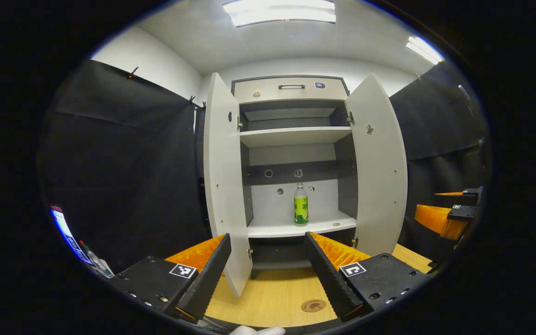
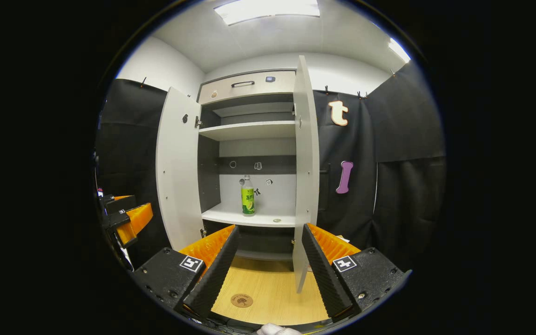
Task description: Grasp the bottle in the cabinet with the left hand and place it on the coaster, then close the right door with the right hand and the left door with the left hand.
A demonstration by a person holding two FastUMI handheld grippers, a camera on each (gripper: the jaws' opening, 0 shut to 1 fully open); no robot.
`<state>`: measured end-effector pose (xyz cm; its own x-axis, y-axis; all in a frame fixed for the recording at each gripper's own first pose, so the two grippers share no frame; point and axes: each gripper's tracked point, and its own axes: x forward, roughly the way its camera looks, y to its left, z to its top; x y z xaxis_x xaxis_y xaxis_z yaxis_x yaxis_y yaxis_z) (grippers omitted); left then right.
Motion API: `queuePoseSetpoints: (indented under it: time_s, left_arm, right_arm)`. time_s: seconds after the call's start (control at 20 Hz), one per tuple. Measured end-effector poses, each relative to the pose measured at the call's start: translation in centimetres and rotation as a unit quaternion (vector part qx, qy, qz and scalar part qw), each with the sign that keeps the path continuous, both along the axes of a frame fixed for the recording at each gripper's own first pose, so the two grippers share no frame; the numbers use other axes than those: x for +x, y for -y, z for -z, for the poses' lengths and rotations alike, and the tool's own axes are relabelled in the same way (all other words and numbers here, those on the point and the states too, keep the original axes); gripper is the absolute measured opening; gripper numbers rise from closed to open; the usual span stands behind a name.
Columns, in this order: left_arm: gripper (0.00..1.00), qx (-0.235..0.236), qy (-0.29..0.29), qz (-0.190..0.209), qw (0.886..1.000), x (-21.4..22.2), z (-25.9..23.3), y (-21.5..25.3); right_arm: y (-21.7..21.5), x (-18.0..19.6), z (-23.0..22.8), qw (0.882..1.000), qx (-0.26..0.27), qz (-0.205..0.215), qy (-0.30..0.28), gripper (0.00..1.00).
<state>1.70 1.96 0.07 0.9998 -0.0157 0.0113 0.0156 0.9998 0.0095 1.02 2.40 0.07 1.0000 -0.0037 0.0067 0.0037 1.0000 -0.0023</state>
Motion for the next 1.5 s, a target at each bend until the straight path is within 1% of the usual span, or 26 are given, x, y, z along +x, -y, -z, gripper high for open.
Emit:
queuePoseSetpoints:
  time_s: [0.25, 0.4, 0.5, 0.65, 0.75, 0.85, 1.0, 1.2, 1.4, 1.5]
  left_arm:
    - [0.96, -0.008, 0.004, 0.008, 1.0, 3.3, -0.7, 0.7]
    - [0.96, -0.014, 0.01, 0.008, 1.0, 5.4, -1.4, 1.4]
    - [0.96, -0.012, 0.012, 0.002, 1.0, 6.6, -1.8, 1.8]
    - [0.96, -0.008, 0.006, -0.012, 1.0, 8.8, -2.3, 2.1]
    - [0.96, -0.005, 0.009, -0.014, 1.0, 10.7, -3.0, 2.6]
    - [0.95, 0.005, 0.014, -0.014, 1.0, 12.8, -3.6, 3.1]
    - [0.96, 0.002, 0.017, 0.009, 1.0, 17.0, -3.8, 4.6]
    - [0.96, -0.024, 0.016, 0.048, 0.998, 24.1, -3.2, 7.4]
    - [0.96, -0.03, 0.023, 0.068, 0.997, 31.6, -1.8, 10.3]
    - [0.96, -0.034, 0.015, 0.065, 0.997, 35.0, -0.5, 11.2]
  right_arm:
    - [0.0, 0.9, 0.0, 1.0, -0.006, 0.0, -0.012, 0.83]
    - [0.1, 1.4, -0.1, 1.0, -0.008, -0.01, -0.02, 0.83]
    - [0.4, 1.7, -0.4, 1.0, -0.01, -0.02, -0.02, 0.83]
    - [0.9, 1.8, -1.3, 0.999, 0.001, -0.036, -0.009, 0.83]
    - [1.5, 1.7, -1.5, 0.999, 0.001, -0.044, -0.005, 0.83]
    - [1.9, 2.0, -1.5, 0.999, -0.002, -0.044, -0.005, 0.83]
    - [2.1, 3.1, -1.4, 1.0, 0.001, -0.03, -0.005, 0.83]
    - [2.4, 4.4, -1.7, 1.0, -0.009, 0.012, -0.002, 0.83]
    - [2.5, 5.3, -0.9, 0.998, -0.026, 0.048, -0.021, 0.83]
    - [2.1, 5.9, -0.3, 0.997, -0.032, 0.051, -0.039, 0.83]
